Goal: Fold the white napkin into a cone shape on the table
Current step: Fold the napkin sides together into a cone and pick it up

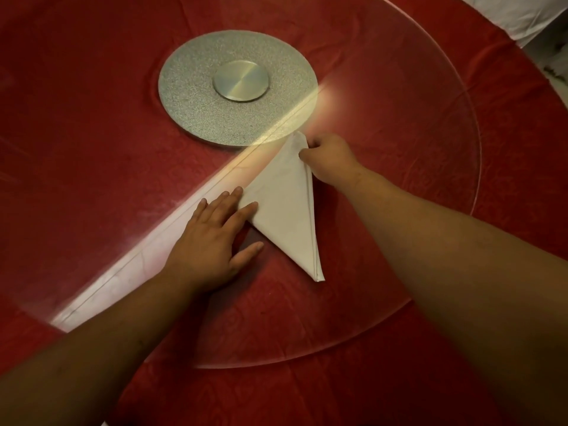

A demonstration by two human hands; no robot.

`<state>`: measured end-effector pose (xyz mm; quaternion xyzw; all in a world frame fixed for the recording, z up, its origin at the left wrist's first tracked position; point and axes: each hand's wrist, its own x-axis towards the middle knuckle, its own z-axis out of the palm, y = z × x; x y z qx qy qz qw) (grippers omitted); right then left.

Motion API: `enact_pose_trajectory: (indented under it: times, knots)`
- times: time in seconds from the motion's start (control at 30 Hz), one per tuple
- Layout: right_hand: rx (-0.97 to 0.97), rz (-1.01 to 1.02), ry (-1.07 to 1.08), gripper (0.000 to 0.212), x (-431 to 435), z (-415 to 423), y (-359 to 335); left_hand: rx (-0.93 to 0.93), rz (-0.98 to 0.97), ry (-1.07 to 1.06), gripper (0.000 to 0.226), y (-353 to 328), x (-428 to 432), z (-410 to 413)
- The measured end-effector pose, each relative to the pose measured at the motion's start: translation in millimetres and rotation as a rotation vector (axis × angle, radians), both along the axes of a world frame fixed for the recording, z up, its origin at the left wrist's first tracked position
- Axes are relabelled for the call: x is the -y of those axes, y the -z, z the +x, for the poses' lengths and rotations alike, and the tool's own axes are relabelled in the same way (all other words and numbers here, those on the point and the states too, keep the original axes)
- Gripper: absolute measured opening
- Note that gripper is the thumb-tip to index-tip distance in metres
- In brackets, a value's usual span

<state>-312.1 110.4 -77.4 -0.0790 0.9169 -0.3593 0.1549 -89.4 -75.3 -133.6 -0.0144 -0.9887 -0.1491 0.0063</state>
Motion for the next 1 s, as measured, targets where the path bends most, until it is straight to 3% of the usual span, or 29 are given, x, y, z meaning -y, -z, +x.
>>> enact_pose_trajectory:
  times: [0.2,0.4,0.63,0.73,0.87,0.93,1.0]
  knots:
    - [-0.083,-0.043,-0.083,0.022,8.5,-2.9,-1.0,0.0,0.019,-0.029,0.075,-1.1,-2.4,-0.3]
    - [-0.003,-0.08,-0.081,0.018,18.0,-16.8,-5.6,-0.008,0.028,-0.038,0.072,-0.4,-2.7,-0.3]
    - [0.381,-0.177,0.084,0.02,4.1,-16.2,-5.8,-0.022,0.037,-0.04,0.07,1.6,-2.5,0.0]
    - [0.52,-0.098,0.077,0.006,-16.2,-8.9,-8.0,-0.045,0.049,-0.056,0.066,0.3,-5.2,-0.7]
    - [0.719,0.083,-0.046,0.009,-46.6,-2.3,-19.4,-0.079,0.077,-0.143,0.06,-3.1,-8.8,-9.1]
    - [0.609,0.151,-0.14,0.01,-54.6,-1.0,-23.7,-0.077,0.074,-0.173,0.06,-2.6,-10.3,-12.6]
    - [0.362,0.187,-0.247,0.014,-57.4,-1.1,-26.3,-0.058,0.048,-0.158,0.062,0.4,-11.7,-13.8]
